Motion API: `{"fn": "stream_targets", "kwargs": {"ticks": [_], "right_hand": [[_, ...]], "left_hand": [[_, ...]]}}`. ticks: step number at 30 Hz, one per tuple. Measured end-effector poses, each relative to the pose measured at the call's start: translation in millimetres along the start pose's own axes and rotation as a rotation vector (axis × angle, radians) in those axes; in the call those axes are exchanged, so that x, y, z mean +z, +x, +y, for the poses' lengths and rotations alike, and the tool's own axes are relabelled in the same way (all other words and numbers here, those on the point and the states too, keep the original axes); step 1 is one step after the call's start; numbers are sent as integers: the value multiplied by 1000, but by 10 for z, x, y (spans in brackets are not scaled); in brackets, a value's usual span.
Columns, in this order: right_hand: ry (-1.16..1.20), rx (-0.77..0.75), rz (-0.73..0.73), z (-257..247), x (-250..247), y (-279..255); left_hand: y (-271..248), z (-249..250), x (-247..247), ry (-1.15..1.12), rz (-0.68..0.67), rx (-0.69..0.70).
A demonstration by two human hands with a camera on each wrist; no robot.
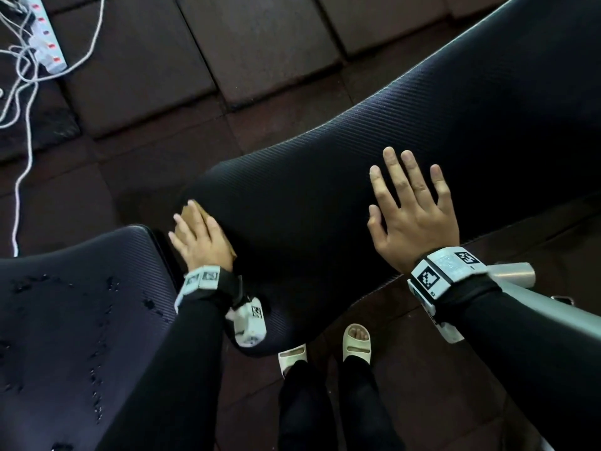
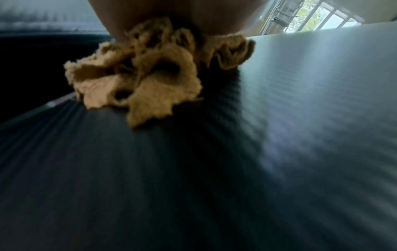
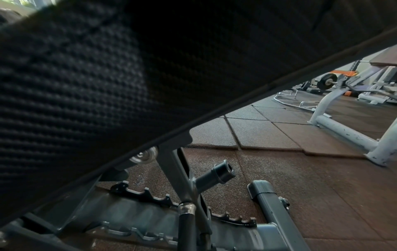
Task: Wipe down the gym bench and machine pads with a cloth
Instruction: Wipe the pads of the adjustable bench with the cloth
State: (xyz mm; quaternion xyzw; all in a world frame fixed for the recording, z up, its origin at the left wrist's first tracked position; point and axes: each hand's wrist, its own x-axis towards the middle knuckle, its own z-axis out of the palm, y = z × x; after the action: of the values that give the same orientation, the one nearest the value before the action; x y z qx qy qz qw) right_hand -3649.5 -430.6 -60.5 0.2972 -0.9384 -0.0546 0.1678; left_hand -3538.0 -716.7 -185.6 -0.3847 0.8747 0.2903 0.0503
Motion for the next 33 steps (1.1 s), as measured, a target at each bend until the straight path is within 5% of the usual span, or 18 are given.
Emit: {"fn": "stream_targets", "kwargs": {"ticks": [5, 10, 14, 18, 24, 33], "right_hand": [[1, -2, 0, -3, -2, -8], [4, -1, -6, 1, -5, -4], [10, -3, -11, 0, -12, 2], [13, -3, -11, 6, -13, -1], [22, 0, -3, -1, 1, -2], [27, 3, -17, 4, -5, 0]], "left_hand": [[-447, 39, 61, -132, 54, -70], [-285, 295, -69, -320, 128, -171], [84, 812, -208, -381, 144, 65], [402, 1515, -334, -389, -7, 246], [409, 2174, -351, -42, -236, 531], [366, 2409, -364, 18, -370, 560]]}}
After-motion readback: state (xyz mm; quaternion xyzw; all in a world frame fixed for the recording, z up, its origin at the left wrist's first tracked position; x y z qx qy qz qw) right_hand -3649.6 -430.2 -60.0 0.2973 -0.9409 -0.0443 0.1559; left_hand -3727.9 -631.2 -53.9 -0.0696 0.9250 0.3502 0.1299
